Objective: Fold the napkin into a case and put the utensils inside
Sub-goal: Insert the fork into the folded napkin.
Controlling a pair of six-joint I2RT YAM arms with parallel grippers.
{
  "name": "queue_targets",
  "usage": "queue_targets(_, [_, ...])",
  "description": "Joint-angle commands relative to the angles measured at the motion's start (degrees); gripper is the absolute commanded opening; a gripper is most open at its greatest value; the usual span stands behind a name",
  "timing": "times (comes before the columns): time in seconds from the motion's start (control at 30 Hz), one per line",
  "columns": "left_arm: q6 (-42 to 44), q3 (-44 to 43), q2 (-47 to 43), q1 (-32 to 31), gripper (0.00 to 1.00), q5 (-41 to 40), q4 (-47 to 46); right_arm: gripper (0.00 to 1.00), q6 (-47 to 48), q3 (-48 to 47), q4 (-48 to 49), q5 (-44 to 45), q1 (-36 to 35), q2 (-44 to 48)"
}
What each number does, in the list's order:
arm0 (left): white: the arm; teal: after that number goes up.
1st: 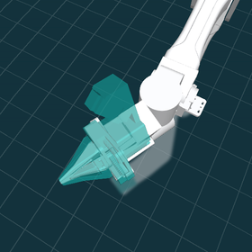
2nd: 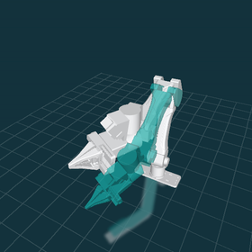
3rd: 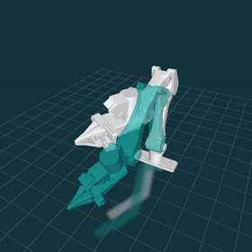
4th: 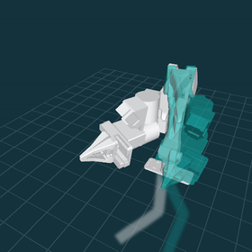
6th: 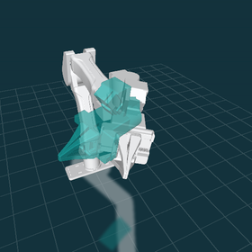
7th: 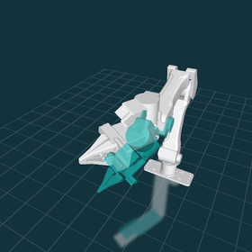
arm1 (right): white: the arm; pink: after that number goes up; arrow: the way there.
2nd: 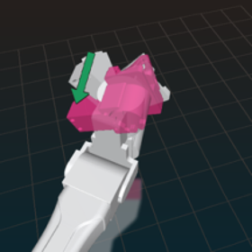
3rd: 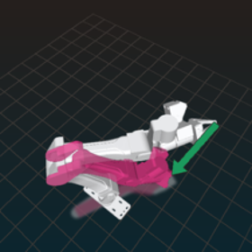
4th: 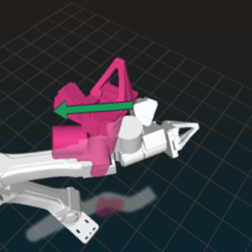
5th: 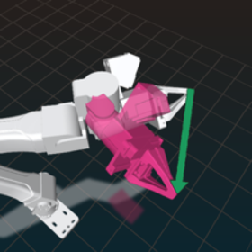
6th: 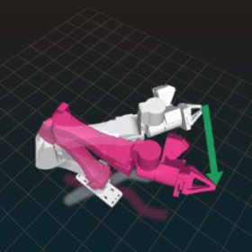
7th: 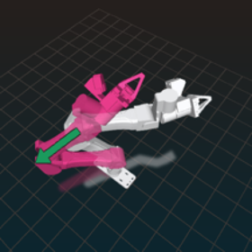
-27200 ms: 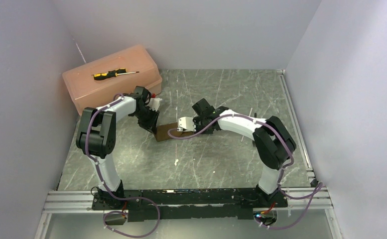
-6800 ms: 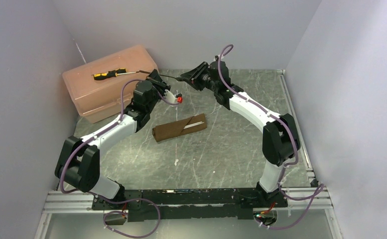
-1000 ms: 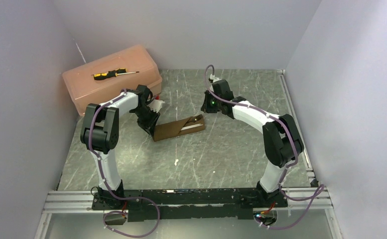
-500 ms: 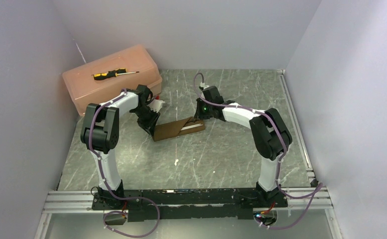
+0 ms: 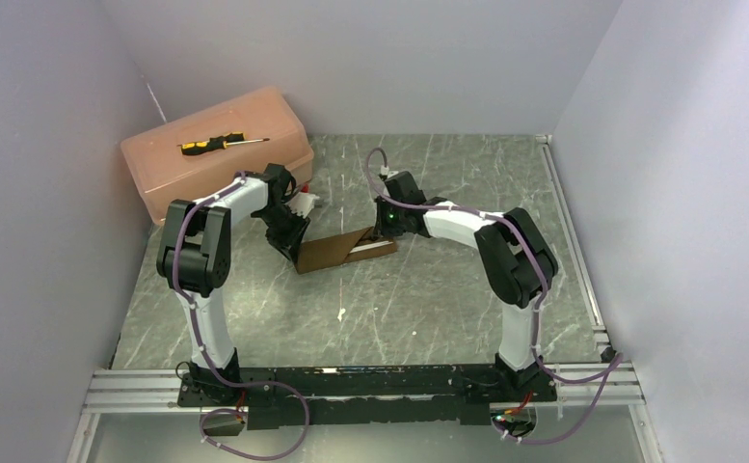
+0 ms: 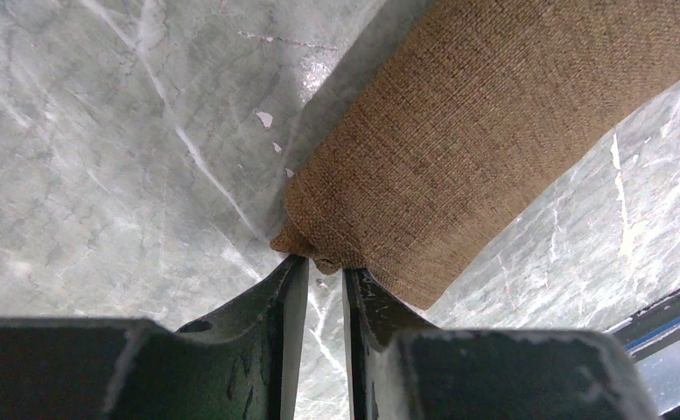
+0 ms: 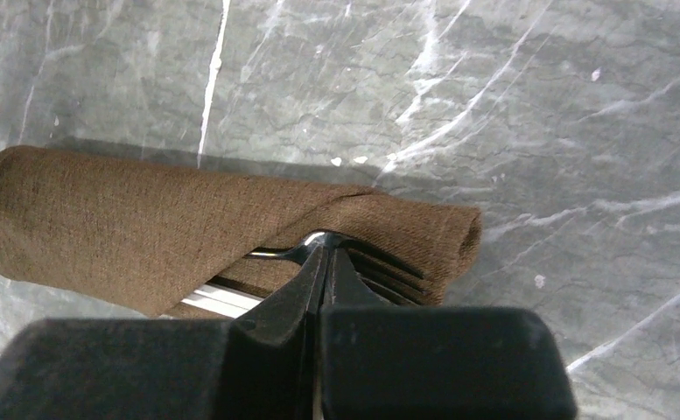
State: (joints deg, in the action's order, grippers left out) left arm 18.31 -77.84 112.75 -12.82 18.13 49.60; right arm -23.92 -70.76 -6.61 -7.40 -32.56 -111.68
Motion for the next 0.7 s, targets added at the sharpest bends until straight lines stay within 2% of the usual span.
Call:
queue_targets(0.0, [-0.2, -1.9, 1.2, -0.2, 0.27, 1.3, -0.7, 0.00, 1.2, -2.7, -3.3, 1.9, -0.9, 0.6])
queue_targets(0.2, [0.0, -1.9, 1.2, -0.2, 0.26, 1.2, -0.4, 0.00, 1.0, -4.1, -4.2, 3.5, 1.2, 9.1])
queue_targets(0.37, [-0.1, -2.1, 1.2, -0.2, 0.26, 1.5, -0.3, 0.00, 1.3, 1.0, -3.5, 6.7, 3.7, 13.4])
queue_targets(0.67, [-0.3, -2.0, 1.6, -0.2, 0.25, 1.4, -0.5, 0.00, 2.9, -0.1, -5.8, 12.1, 3.4, 10.3])
